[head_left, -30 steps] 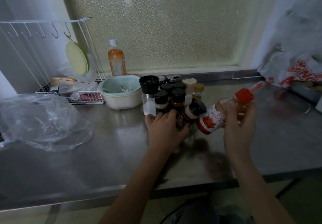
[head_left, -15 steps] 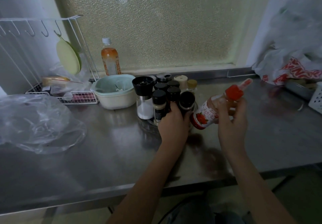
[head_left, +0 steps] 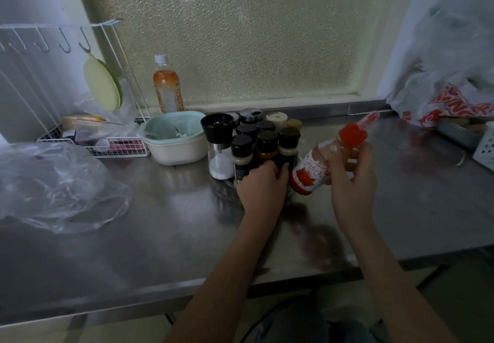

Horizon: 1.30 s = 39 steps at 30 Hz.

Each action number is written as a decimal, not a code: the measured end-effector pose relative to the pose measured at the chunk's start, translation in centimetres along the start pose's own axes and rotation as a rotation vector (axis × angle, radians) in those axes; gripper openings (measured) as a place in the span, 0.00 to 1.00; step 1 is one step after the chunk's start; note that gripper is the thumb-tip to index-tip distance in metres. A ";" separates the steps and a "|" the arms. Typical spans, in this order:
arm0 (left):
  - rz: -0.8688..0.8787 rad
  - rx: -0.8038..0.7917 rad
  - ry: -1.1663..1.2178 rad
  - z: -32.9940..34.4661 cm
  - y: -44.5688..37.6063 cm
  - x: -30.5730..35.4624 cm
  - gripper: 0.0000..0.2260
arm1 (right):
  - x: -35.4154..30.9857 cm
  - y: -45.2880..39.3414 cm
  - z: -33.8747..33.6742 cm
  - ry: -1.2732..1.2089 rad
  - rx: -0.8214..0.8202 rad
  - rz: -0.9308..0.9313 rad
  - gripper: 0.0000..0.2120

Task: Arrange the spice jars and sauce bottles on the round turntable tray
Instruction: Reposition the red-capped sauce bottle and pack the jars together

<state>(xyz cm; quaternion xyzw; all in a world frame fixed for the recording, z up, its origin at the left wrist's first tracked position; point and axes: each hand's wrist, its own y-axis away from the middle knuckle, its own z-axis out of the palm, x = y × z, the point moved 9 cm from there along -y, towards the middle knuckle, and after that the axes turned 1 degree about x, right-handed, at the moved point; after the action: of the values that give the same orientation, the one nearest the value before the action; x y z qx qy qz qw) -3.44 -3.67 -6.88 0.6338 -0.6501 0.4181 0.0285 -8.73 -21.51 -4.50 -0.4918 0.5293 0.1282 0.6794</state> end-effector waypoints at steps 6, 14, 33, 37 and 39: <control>0.168 0.175 0.260 -2.7 1.5 0.2 0.11 | -0.9 0.1 1.4 -0.020 -0.056 -0.019 0.10; 0.138 0.083 0.388 -2.2 1.7 -0.2 0.26 | -3.6 0.4 5.2 -0.016 -0.222 -0.112 0.05; -0.122 0.159 0.587 -5.1 -2.0 -10.8 0.17 | 0.0 -2.3 4.6 0.213 -0.063 -0.117 0.16; -0.075 0.128 0.634 -4.5 -2.3 -10.3 0.16 | -6.0 0.8 8.7 0.423 -0.216 -0.493 0.16; -0.037 0.096 0.641 -4.4 -2.2 -9.7 0.17 | -6.5 1.4 11.3 0.535 -0.320 -0.548 0.16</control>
<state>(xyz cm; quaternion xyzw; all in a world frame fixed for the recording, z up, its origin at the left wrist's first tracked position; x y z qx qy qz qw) -1.89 7.03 -8.42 0.4821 -0.5761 0.6260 0.2092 -5.64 -9.46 -0.28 -0.7297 0.5102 -0.1089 0.4420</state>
